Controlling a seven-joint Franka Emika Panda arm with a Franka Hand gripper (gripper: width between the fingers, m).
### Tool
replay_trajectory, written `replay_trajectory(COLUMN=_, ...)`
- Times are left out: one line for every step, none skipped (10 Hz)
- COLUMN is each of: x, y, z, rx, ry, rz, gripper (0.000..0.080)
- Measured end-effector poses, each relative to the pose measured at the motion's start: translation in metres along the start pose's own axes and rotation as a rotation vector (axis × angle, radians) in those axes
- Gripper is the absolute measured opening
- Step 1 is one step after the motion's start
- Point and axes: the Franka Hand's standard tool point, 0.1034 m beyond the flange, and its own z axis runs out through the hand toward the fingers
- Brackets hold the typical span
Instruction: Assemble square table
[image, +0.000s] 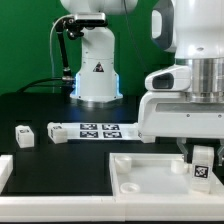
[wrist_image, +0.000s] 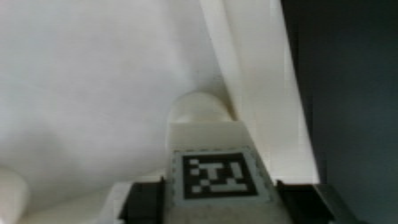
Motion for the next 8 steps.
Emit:
replay_trajectory(x=-0.0001, y=0.0001, z=0.0001, rx=0.000, ry=0.000, rz=0.033, gripper=0.0291)
replay_trajectory(x=0.0000, y=0.0001, z=0.0002, rx=0.002, ry=-0.001, rz=0.132, gripper=0.0291)
replay_trajectory(x=0.0002, y=0.0002, z=0.0001, rx=0.007, ry=-0.004, rz=0.324, gripper=0.0291)
replay_trajectory(x=0.0000, y=-0.0002, z=0.0002, rx=0.022, ry=-0.017, rz=0.503, gripper=0.0291)
replay_trajectory(x=-0.0004, y=-0.0011, z=0.0005, rx=0.043, ry=-0.040, rz=0.714, gripper=0.0291)
replay_trajectory(x=0.0003, y=-0.0017, z=0.0013, rx=0.066, ry=-0.059, rz=0.916, gripper=0.0291)
replay_trajectory(x=0.0002, y=-0.0022, z=0.0018, rx=0.091, ry=-0.070, rz=1.054, gripper=0.0291)
replay_trajectory(x=-0.0002, y=-0.0029, z=0.0022, rx=0.101, ry=-0.065, rz=1.133, gripper=0.0291)
